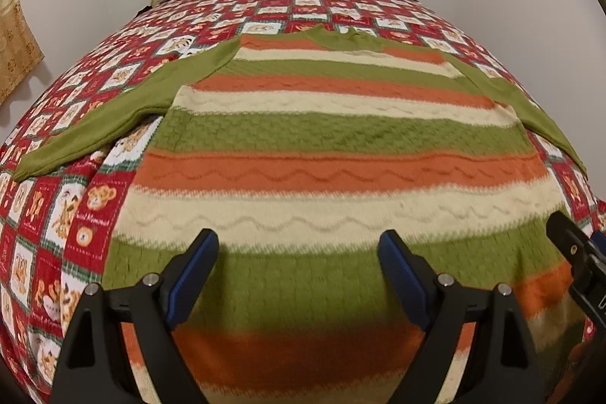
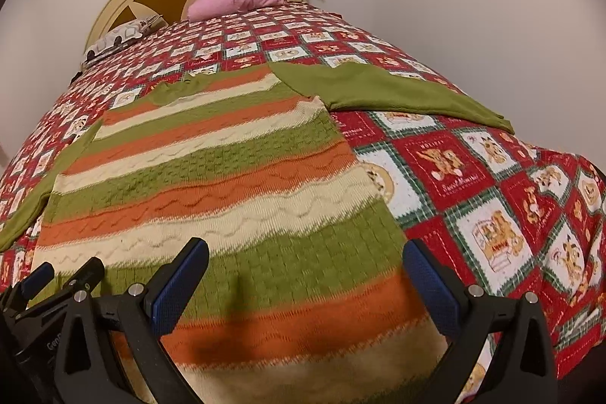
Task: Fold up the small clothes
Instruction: 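Move the right tool to the green sleeve cuff and grasp it, then carry the sleeve across the sweater body with the right tool and release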
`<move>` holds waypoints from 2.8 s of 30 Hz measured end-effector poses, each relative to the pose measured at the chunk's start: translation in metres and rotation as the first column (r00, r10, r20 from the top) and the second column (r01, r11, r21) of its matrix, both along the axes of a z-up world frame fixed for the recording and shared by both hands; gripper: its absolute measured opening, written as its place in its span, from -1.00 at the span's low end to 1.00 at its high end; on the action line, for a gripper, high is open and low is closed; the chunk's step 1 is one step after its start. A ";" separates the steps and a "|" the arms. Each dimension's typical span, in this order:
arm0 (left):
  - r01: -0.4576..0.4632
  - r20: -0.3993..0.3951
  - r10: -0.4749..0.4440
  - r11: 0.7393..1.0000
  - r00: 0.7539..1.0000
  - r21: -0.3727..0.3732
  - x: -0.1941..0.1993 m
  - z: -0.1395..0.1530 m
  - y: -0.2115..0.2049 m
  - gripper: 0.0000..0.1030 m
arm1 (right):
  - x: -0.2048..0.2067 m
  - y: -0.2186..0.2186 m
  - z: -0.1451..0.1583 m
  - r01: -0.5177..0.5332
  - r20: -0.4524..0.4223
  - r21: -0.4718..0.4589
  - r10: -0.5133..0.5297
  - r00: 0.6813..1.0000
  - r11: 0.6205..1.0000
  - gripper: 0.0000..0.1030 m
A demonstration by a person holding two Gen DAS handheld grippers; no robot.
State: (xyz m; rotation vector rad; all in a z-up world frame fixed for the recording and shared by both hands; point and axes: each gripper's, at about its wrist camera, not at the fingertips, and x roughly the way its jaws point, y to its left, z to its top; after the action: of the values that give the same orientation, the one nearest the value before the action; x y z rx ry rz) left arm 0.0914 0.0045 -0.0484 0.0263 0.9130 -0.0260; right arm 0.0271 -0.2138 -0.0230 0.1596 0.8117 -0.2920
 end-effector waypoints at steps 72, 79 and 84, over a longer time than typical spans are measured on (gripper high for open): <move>-0.196 -0.032 0.195 0.980 0.980 -0.033 0.133 -0.027 0.063 1.00 | 0.084 -0.394 -0.050 0.570 -0.094 0.483 -0.608 0.789 0.665 -0.22; -0.196 -0.031 0.195 0.980 0.980 -0.036 0.133 -0.028 0.063 1.00 | 0.089 -0.397 -0.045 0.541 -0.086 0.433 -0.564 0.821 0.721 -0.88; -0.196 -0.031 0.195 0.980 0.980 -0.040 0.134 -0.029 0.063 1.00 | 0.088 -0.364 0.009 0.464 0.046 0.373 -0.515 0.856 0.804 -0.88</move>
State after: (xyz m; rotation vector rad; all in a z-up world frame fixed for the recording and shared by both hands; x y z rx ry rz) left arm 0.2254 0.0675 -0.0772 -0.1036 0.9384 0.1376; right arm 0.1151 -0.5778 -0.0139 0.7310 0.6596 -0.6196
